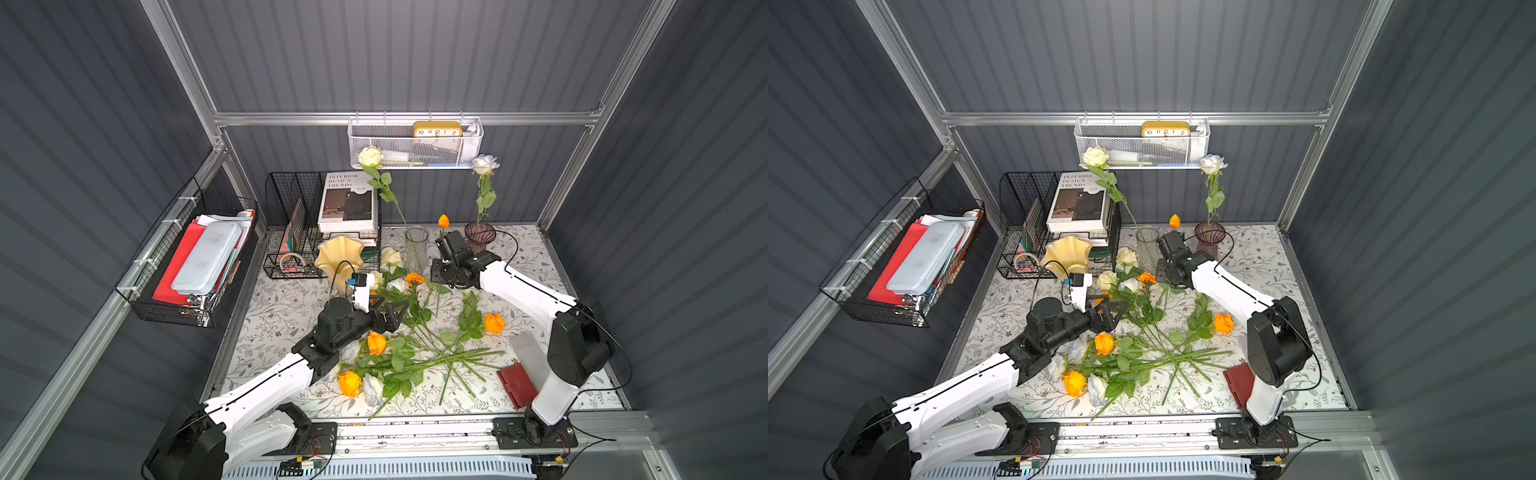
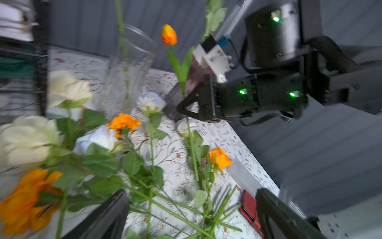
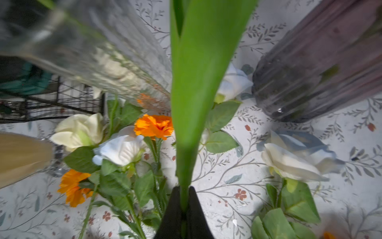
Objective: Arrange the flowers in different vases according to their colors
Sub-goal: Pick up the flower at the center of the board.
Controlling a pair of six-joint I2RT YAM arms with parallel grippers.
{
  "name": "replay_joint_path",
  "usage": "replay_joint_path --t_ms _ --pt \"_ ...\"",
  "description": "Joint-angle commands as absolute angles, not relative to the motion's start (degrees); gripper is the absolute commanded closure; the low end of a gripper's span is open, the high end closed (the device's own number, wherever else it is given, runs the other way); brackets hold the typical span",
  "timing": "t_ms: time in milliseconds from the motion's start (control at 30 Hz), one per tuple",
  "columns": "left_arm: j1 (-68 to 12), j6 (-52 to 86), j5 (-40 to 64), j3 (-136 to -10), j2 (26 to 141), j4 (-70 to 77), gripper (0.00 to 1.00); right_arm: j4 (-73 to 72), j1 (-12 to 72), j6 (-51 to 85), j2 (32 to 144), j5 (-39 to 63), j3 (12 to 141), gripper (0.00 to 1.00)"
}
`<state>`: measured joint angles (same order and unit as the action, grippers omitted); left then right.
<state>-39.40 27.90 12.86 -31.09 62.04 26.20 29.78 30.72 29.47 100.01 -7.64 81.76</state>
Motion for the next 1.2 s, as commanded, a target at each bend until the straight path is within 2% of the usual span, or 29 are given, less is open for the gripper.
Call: replay_joint_path --t_ms 0,100,233,533,833,967,1000,1033,1167 --pt "-39.3 22.2 29.8 -34.8 65.2 32.3 0.01 30.4 33.0 28.7 98.5 -4.0 82.7 1.0" --pt "-39.3 22.1 37.3 -37.2 70.1 33.5 0.01 29.5 35.5 28.6 97.2 -3.1 82.8 1.0" --pt "-39.3 21.7 42.2 -38.9 74.1 33.9 0.07 29.4 38.1 28.9 96.2 -3.1 83.3 1.0" --pt "-39.3 20.2 42.0 -39.3 76.2 31.4 0.13 29.4 38.4 29.5 93.1 -0.4 83.1 1.0" --pt "-39.3 19.6 36.9 -39.2 77.9 29.0 0.09 30.1 39.2 29.7 91.1 2.0 82.6 1.0" --pt "-39.3 19.5 35.1 -40.5 79.2 29.0 0.1 30.4 40.5 29.6 91.2 2.3 82.6 1.0" --pt "-39.3 19.3 34.8 -40.7 79.4 29.1 0.13 30.4 40.7 29.5 91.1 2.5 82.5 1.0" --pt "-39.3 19.1 34.4 -40.9 79.4 29.0 0.21 30.3 41.0 29.6 91.0 2.6 82.4 1.0" --pt "-39.3 18.1 33.1 -42.0 80.0 27.6 0.75 30.1 41.3 29.8 90.1 2.3 81.5 1.0"
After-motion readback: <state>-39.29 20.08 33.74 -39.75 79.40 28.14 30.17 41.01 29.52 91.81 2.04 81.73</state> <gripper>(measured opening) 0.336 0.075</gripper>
